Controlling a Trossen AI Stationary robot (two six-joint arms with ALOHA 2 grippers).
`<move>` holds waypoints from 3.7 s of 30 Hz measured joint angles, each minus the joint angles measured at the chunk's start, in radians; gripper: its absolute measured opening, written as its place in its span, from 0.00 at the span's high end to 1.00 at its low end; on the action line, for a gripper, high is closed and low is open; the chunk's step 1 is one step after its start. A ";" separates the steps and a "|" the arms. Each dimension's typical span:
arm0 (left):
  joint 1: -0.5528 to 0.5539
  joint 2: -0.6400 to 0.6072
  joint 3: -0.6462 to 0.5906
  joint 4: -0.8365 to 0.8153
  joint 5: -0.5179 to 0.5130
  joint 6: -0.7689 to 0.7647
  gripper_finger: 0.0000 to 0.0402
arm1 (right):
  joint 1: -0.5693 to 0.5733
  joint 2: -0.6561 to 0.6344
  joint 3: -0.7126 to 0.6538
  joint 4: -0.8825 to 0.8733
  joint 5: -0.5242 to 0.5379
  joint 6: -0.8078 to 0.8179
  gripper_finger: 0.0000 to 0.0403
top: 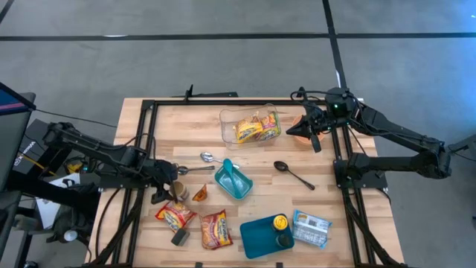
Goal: Pick & Place Food Item
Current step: Put the golden seasoning bottle into the blue bin
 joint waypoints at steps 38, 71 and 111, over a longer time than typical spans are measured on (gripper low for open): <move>-0.006 0.001 -0.075 0.313 -0.293 0.345 0.25 | 0.000 0.000 0.000 -0.005 0.000 -0.001 1.00; -0.006 0.300 -0.074 0.513 -0.309 0.365 0.25 | 0.000 0.000 0.000 -0.005 0.000 0.000 1.00; -0.007 0.303 -0.098 0.589 -0.304 0.321 0.25 | 0.000 0.000 0.000 -0.005 0.000 0.000 1.00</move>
